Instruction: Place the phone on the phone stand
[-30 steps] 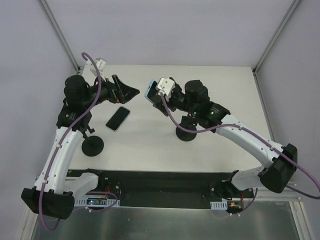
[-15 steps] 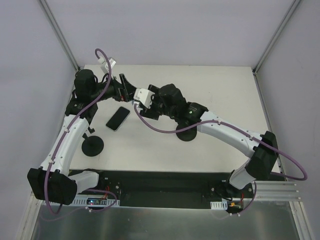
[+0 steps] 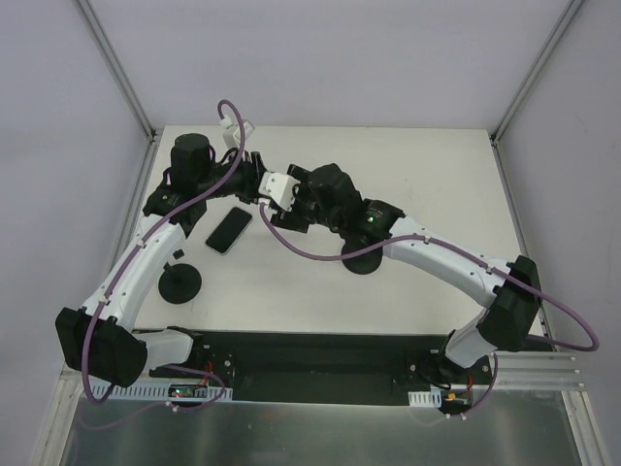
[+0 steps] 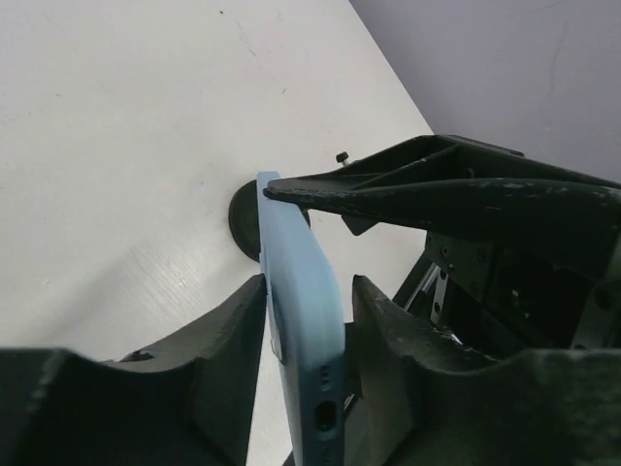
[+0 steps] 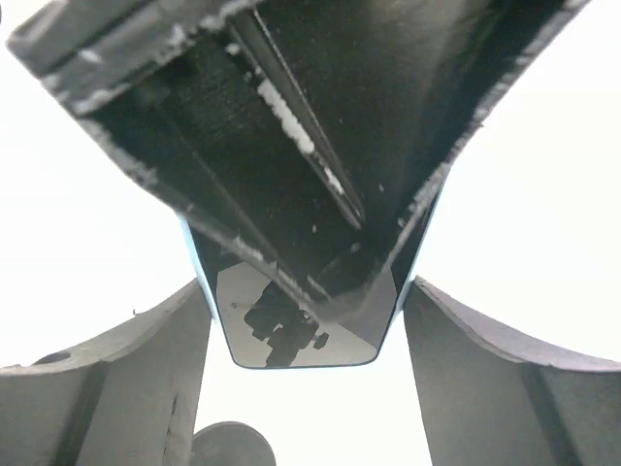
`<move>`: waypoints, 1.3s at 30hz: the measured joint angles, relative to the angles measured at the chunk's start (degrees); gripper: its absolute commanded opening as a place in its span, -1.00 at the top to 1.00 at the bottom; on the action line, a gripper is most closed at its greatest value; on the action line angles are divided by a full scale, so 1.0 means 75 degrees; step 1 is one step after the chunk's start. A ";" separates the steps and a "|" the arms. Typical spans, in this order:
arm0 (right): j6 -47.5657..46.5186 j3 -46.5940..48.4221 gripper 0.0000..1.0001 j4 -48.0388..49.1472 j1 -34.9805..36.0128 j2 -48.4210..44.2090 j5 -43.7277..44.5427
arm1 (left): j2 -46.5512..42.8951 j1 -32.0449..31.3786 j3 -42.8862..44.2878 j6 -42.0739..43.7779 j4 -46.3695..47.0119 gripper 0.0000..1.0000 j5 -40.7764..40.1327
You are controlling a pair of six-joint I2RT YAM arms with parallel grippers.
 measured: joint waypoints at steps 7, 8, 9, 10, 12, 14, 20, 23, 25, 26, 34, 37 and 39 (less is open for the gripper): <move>0.0023 0.0000 -0.34 0.0035 0.0052 -0.0082 0.0070 | -0.0009 0.0003 0.0102 0.0414 -0.0399 1.00 -0.0615; 0.0026 0.0000 -0.52 0.0058 0.0055 -0.0076 0.0087 | -0.0052 -0.0009 0.0108 0.0449 -0.0428 1.00 -0.0749; 0.0032 0.0000 -0.91 0.0070 0.0058 -0.0076 0.0087 | -0.0117 -0.0023 0.0108 0.0475 -0.0469 1.00 -0.0898; 0.0026 0.0000 -0.93 0.0117 0.0070 -0.0076 0.0090 | -0.0210 -0.0058 0.0108 0.0498 -0.0510 1.00 -0.1061; 0.0079 0.0003 -0.93 0.0300 0.0111 -0.0050 0.0213 | -0.0466 -0.0099 0.0087 0.0557 -0.0635 1.00 -0.1658; 0.0119 0.0067 -0.93 0.0487 0.0114 0.0000 0.0382 | -0.0944 -0.0093 -0.0105 0.0632 -0.0673 1.00 -0.2734; 0.0772 0.0816 -0.93 0.0793 -0.0009 0.0635 0.0641 | -0.2993 0.0280 -0.1227 0.0836 -0.0291 1.00 -0.5508; 0.2075 0.1760 -0.93 0.0493 -0.0192 0.1311 0.0466 | -0.3541 0.0472 -0.1614 0.0886 0.0131 1.00 -0.6082; 0.3418 0.2777 -0.93 0.0105 -0.0437 0.1897 0.0128 | -0.3707 0.0501 -0.1792 0.0997 0.0443 1.00 -0.6269; 0.4368 0.3188 -0.93 -0.0032 -0.0597 0.2119 -0.0178 | -0.3742 0.0501 -0.1880 0.1037 0.0609 1.00 -0.6286; 1.2665 0.1043 -0.93 0.3319 -0.1641 0.2049 -0.2777 | -0.3692 0.0504 -0.2567 0.1288 0.1527 1.00 -0.5665; 1.4458 0.0388 -0.93 0.3622 -0.1279 0.2113 -0.2862 | -0.3620 0.0501 -0.2798 0.1332 0.1976 1.00 -0.5024; 1.5282 0.0286 -0.93 0.3596 -0.0953 0.2113 -0.2876 | -0.3555 0.0501 -0.2981 0.1413 0.2366 1.00 -0.4625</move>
